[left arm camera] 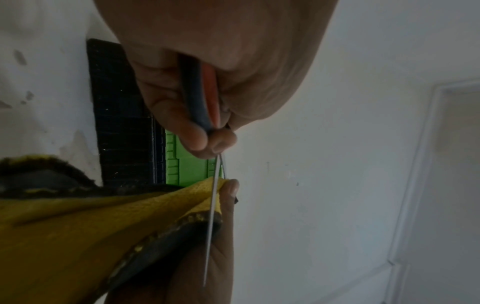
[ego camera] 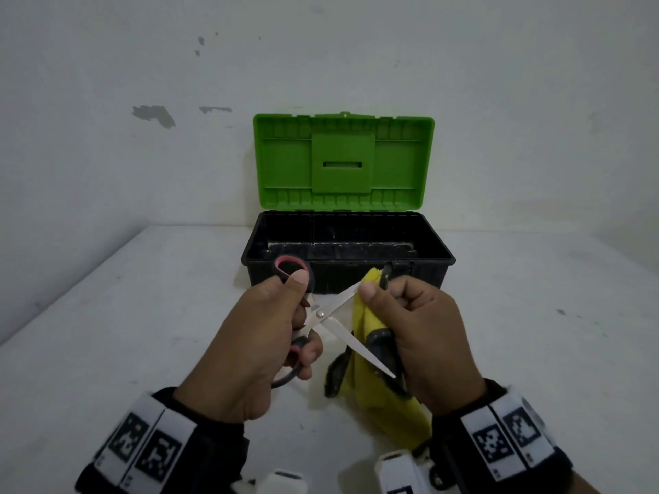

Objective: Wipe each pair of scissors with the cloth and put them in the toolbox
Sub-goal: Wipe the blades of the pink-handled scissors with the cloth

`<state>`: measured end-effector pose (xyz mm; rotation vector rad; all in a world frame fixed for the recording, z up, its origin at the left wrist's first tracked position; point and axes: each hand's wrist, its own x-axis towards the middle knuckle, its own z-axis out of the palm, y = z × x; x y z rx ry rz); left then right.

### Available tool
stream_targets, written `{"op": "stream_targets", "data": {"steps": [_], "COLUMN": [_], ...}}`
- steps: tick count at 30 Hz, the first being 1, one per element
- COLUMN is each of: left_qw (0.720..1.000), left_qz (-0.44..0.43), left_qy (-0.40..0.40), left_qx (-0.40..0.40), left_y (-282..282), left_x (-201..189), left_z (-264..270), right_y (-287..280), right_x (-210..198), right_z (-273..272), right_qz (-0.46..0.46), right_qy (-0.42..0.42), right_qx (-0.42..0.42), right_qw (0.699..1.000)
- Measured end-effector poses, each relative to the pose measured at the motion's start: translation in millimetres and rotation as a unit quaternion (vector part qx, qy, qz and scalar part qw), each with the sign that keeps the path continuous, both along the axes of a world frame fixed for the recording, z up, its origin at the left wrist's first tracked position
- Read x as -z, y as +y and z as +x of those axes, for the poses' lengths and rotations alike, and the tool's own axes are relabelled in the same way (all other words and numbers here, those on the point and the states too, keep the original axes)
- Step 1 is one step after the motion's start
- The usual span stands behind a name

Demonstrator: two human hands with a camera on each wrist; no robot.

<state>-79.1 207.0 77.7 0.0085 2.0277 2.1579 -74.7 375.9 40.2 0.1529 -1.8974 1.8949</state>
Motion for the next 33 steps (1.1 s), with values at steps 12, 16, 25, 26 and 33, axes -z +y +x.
{"op": "stream_targets", "data": {"steps": [12,16,25,26,33], "left_qw": [0.999,0.997,0.994,0.994,0.995], "left_qz": [-0.036,-0.046,-0.069,-0.069,-0.073], "left_qy": [0.028,0.050,0.083,0.085,0.074], "left_qx": [-0.028,-0.027,-0.019,-0.013,0.013], "left_y": [0,5,5,3,-1], "left_x": [8,9,3,4,8], "left_z": [0,1,1,-1,-5], "right_y": [28,11,-11,-14,-10], "right_x": [-22,-25,-12,-13,-15], "right_z": [1,6,4,4,3], "right_qz": [0.138,0.317,0.501,0.508,0.521], "right_qy": [0.059,0.118,0.209,0.224,0.226], "right_qx": [0.093,0.078,0.052,0.047,-0.012], "right_qw": [0.984,0.938,0.838,0.830,0.823]}}
